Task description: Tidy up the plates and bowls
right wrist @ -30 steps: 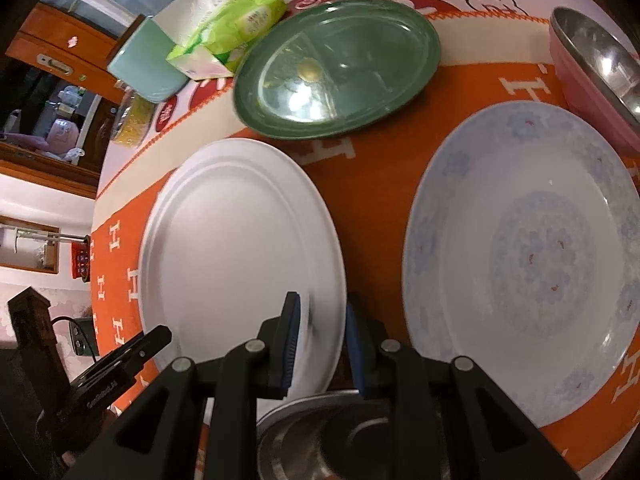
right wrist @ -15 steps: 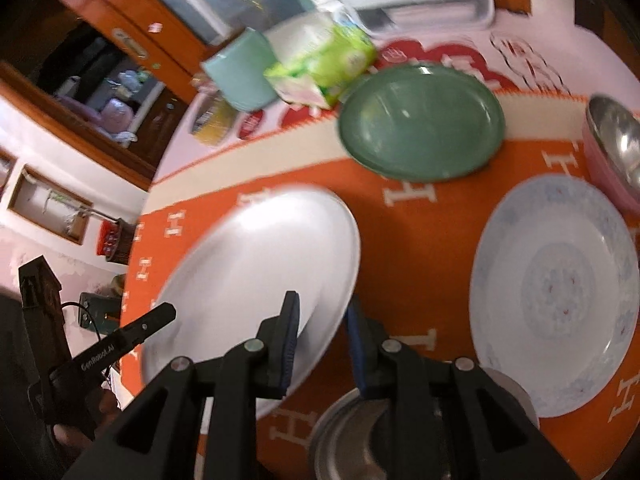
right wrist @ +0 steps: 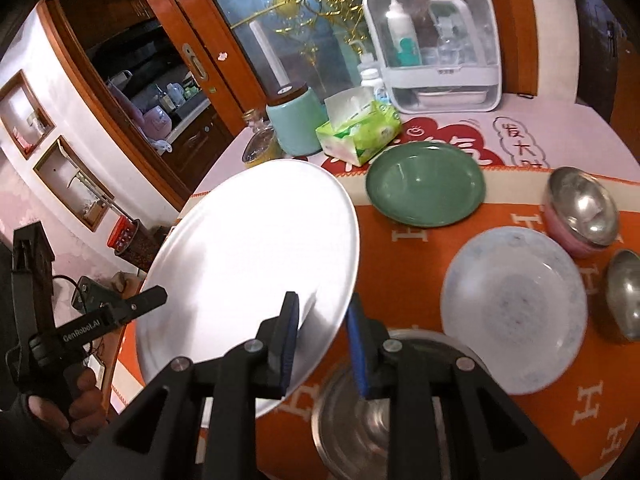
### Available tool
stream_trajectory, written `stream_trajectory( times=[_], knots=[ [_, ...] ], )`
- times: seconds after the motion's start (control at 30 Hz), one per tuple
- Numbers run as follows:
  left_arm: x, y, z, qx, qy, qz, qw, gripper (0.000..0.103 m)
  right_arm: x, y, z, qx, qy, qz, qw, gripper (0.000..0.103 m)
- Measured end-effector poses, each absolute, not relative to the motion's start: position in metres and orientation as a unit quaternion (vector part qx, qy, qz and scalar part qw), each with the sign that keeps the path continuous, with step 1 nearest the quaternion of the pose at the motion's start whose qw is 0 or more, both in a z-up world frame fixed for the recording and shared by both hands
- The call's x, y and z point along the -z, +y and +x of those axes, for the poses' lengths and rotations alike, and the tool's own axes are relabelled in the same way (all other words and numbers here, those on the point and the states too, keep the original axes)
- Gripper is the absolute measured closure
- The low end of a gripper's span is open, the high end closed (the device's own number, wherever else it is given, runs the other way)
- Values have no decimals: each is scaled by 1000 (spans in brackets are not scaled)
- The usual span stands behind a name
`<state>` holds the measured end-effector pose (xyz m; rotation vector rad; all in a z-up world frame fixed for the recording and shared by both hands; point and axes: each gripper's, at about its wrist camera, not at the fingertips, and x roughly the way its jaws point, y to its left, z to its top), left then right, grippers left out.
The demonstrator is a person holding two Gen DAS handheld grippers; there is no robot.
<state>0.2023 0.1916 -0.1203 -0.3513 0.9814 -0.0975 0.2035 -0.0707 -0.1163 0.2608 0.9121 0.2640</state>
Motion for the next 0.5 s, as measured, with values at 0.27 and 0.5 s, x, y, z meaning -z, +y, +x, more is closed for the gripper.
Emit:
stream_trajectory(
  times=[0.27, 0.5],
  knots=[
    [104, 144, 159, 75, 463, -145, 871, 65, 101, -111, 141, -106, 405, 119, 900, 80],
    [94, 95, 118, 101, 454, -136, 875, 65, 90, -150, 90, -87, 382, 104, 914, 79]
  ],
)
